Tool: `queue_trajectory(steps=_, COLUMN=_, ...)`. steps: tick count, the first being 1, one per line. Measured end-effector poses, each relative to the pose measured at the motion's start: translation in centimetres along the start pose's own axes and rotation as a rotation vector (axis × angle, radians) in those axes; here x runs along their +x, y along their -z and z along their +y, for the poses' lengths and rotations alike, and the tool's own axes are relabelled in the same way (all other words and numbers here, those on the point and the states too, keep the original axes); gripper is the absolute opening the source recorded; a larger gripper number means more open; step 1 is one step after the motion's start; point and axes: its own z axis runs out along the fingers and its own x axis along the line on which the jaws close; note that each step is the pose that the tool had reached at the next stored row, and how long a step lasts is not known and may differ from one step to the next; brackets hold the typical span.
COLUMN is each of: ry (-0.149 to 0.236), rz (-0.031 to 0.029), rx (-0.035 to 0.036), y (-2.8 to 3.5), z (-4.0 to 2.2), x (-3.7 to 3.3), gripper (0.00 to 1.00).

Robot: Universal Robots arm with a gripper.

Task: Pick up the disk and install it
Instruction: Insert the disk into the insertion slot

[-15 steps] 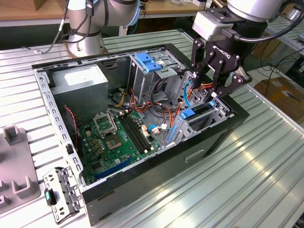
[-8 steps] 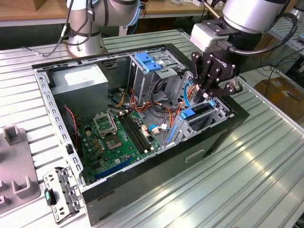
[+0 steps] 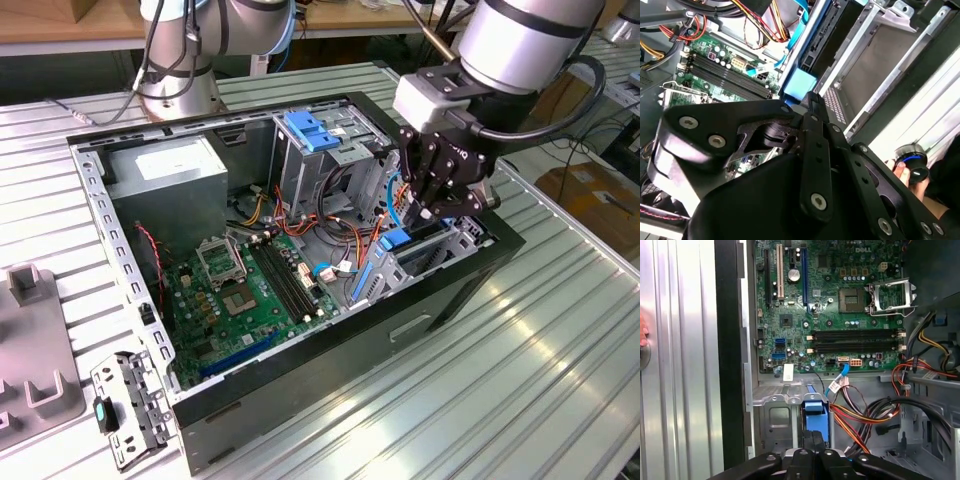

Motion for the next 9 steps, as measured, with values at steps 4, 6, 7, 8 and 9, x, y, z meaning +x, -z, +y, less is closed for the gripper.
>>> queue_trajectory(steps=4, ry=0.0, rz=-0.0002, rx=-0.0001, y=-0.45, z=0.0, x=0.0, gripper=0.11)
queue_trajectory(steps=6, ry=0.0, rz=-0.0003, rx=-0.0001, y=-0.47, z=0.0, x=0.0, gripper=0.11)
queue_trajectory(steps=7, ry=0.0, rz=-0.0004, rx=-0.0001, y=-0.47, z=0.0, x=0.0, gripper=0.11)
queue_trajectory(steps=8, ry=0.0, rz=-0.0004, rx=-0.0001, y=-0.48, z=0.0, x=0.0, gripper=0.11)
queue_trajectory(steps=9, ry=0.0, rz=-0.0005, rx=-0.0001, y=-0.48, z=0.0, x=0.0, gripper=0.11)
